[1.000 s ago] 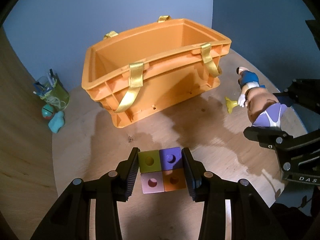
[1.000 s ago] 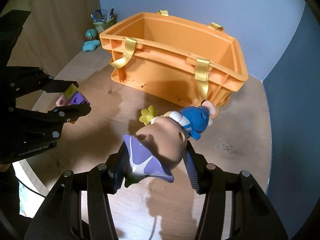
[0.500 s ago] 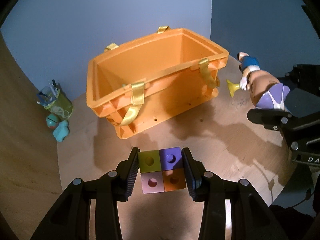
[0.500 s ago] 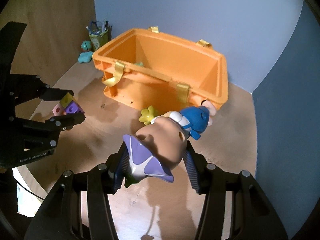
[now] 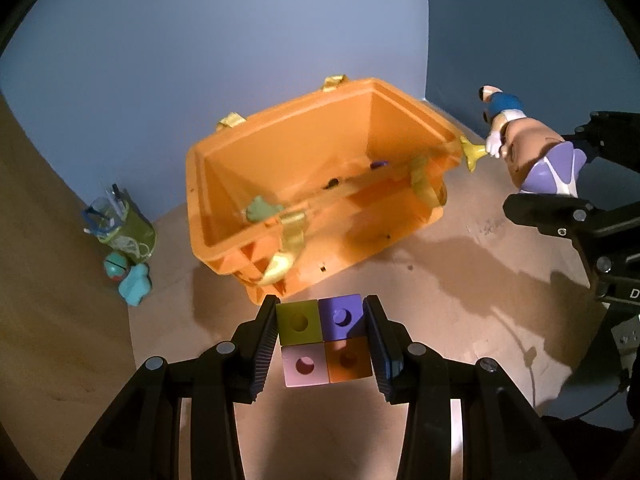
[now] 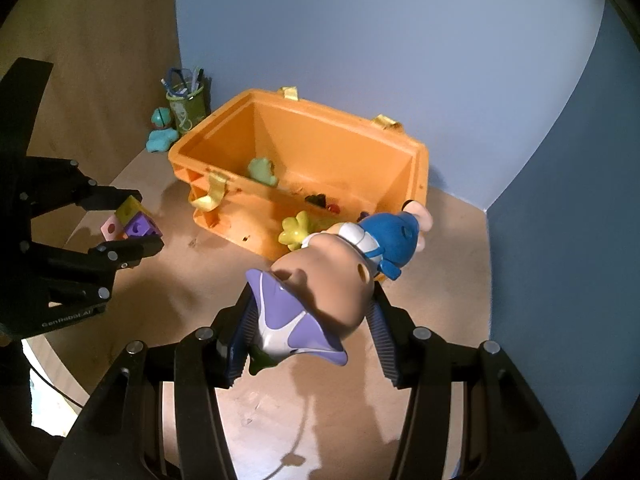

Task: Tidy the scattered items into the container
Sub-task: 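Lift and carry the block cube and figure in both grippers over the crate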

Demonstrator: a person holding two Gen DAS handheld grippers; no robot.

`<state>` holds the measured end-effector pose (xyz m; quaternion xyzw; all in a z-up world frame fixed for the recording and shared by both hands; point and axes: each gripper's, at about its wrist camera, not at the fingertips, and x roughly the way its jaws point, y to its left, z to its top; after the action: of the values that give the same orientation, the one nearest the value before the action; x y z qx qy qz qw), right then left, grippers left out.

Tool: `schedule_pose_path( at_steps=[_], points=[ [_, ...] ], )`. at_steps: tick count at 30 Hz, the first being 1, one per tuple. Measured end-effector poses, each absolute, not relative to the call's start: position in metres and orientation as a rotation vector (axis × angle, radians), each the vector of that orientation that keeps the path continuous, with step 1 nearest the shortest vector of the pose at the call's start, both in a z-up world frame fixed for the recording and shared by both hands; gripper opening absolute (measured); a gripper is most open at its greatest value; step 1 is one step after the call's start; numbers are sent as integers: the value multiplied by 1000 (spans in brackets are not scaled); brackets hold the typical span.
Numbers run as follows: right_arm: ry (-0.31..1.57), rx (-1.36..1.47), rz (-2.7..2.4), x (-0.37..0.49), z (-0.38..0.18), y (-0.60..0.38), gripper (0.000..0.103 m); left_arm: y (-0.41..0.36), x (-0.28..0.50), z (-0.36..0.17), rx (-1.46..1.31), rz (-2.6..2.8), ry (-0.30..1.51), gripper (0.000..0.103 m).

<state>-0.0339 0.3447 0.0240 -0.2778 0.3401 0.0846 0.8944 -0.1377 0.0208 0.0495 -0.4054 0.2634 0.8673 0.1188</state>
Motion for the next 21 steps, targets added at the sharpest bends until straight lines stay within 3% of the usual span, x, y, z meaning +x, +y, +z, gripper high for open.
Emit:
schedule_pose_path(
  at_steps=[21],
  points=[
    [678, -593, 192, 7, 58, 351, 49, 37, -185, 86, -1169, 2516, 784, 39]
  ],
)
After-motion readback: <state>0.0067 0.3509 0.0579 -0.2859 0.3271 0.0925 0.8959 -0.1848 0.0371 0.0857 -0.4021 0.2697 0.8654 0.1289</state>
